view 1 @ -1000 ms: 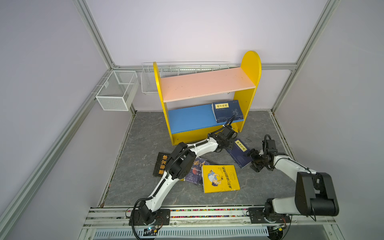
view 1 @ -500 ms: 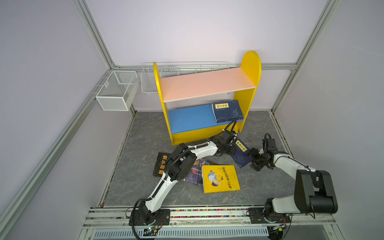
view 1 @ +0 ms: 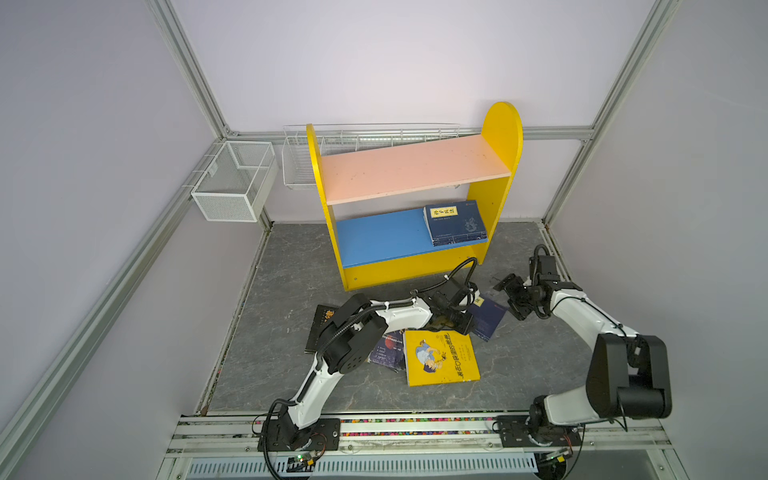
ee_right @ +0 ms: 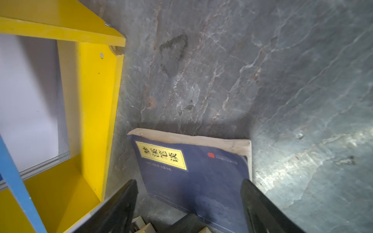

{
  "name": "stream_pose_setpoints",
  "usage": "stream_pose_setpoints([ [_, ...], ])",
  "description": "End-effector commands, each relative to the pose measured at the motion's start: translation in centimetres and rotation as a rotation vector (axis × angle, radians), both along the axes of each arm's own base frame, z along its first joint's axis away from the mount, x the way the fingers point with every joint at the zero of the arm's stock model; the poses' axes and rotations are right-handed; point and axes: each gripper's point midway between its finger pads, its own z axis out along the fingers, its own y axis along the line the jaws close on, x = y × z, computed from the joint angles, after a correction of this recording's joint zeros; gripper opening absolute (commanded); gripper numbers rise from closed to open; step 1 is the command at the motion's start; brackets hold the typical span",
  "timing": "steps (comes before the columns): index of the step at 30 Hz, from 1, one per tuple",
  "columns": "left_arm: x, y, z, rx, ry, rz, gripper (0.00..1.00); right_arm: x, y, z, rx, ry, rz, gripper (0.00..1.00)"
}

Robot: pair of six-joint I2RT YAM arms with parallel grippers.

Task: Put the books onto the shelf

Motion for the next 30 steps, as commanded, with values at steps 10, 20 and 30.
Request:
stream_pose_setpoints([
  [10, 5.1, 3.7, 3.7, -0.058, -0.085, 0.289, 0.50, -8.7, 0.8, -4.9, -0.026, 0.180, 0.053, 0.84],
  [20, 10.2, 6.5, -0.2, 0.065, -0.091, 0.428, 0.49, -10.5, 5.0, -7.2, 0.056, 0.193, 0.176, 0.84],
  [30, 5.4, 5.2, -3.1, 0.104, -0.008, 0.243, 0.28, -7.8, 5.8, -7.6, 0.102, 0.165, 0.209, 0.82],
])
